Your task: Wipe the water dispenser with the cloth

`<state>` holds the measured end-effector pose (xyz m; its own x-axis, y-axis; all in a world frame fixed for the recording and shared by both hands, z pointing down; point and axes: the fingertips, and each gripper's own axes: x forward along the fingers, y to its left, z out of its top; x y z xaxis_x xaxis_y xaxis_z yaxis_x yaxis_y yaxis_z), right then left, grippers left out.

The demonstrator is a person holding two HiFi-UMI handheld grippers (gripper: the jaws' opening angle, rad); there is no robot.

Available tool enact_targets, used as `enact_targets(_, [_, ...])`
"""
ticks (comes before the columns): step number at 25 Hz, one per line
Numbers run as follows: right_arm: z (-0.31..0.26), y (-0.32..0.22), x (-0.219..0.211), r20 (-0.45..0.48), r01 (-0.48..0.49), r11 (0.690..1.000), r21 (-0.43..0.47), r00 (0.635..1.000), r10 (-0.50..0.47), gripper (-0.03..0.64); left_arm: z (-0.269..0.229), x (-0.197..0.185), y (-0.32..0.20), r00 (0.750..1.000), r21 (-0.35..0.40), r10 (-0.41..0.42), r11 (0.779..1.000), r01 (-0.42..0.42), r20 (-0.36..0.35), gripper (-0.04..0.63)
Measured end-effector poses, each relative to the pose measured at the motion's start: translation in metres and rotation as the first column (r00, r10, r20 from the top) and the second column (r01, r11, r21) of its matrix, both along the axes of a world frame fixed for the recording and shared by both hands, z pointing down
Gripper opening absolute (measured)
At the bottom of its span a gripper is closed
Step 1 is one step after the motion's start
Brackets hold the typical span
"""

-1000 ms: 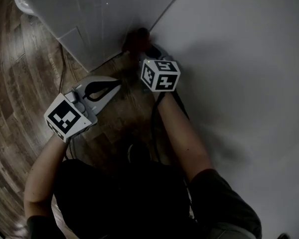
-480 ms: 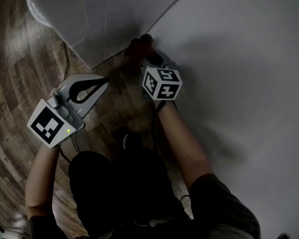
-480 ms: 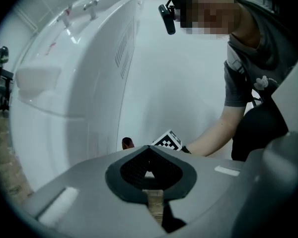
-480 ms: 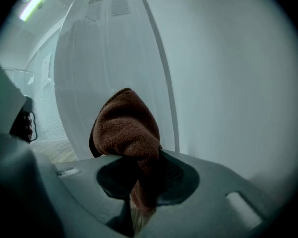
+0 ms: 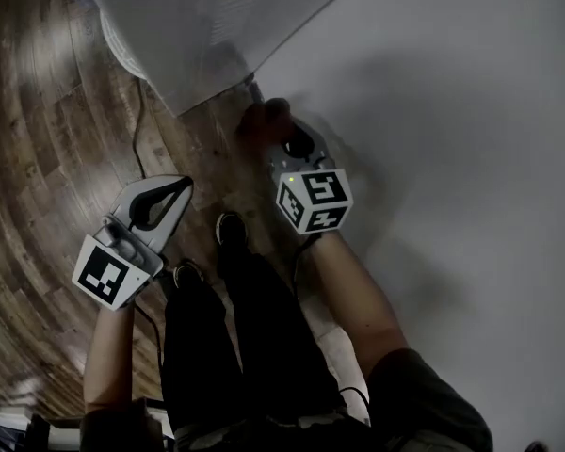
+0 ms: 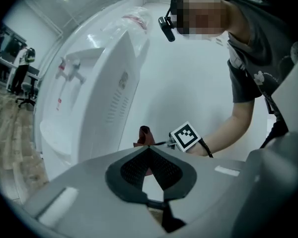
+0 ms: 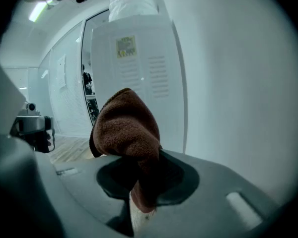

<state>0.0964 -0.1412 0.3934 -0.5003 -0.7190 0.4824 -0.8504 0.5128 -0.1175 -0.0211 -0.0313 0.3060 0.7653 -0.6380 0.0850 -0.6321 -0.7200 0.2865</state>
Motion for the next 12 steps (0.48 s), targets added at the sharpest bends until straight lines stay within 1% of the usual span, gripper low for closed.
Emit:
enact_targets(2, [-0.046, 0.017, -0.001, -0.004, 0.015, 1.000, 0.012, 1.000, -0.015, 0.064, -0.045, -0.005, 0.012, 0.999, -0.002, -0.042, 0.999, 0.042, -0.024, 0.017])
enact_targets(4, [-0.096, 0.029, -0.007, 0.006, 0.029, 0.999, 0.033, 1.000, -0.029, 0.064, -0.099, -0.012, 0.017, 0.994, 0.008, -0.082, 0.997, 0.083, -0.068, 0.018])
enact_targets(6, [-0.150, 0.047, -0.015, 0.015, 0.037, 0.999, 0.040, 0.999, -0.038, 0.064, -0.155, -0.015, 0.027, 0.989, 0.004, -0.102, 0.995, 0.103, -0.109, 0.017])
enact_targets(8, [-0.206, 0.067, -0.021, 0.027, 0.035, 0.998, 0.045, 0.999, -0.036, 0.064, -0.203, -0.019, 0.042, 0.990, 0.008, -0.099, 0.995, 0.100, -0.100, 0.017])
enact_targets(10, [-0.261, 0.075, -0.028, 0.057, 0.028, 0.997, 0.075, 0.998, -0.032, 0.064, -0.249, -0.025, 0.046, 0.991, 0.053, -0.113, 0.992, 0.117, -0.076, 0.017])
enact_targets(12, [-0.305, 0.074, -0.036, 0.077, 0.033, 0.993, 0.117, 0.996, -0.042, 0.064, -0.296, -0.039, 0.041, 0.982, 0.132, -0.169, 0.975, 0.179, -0.082, 0.017])
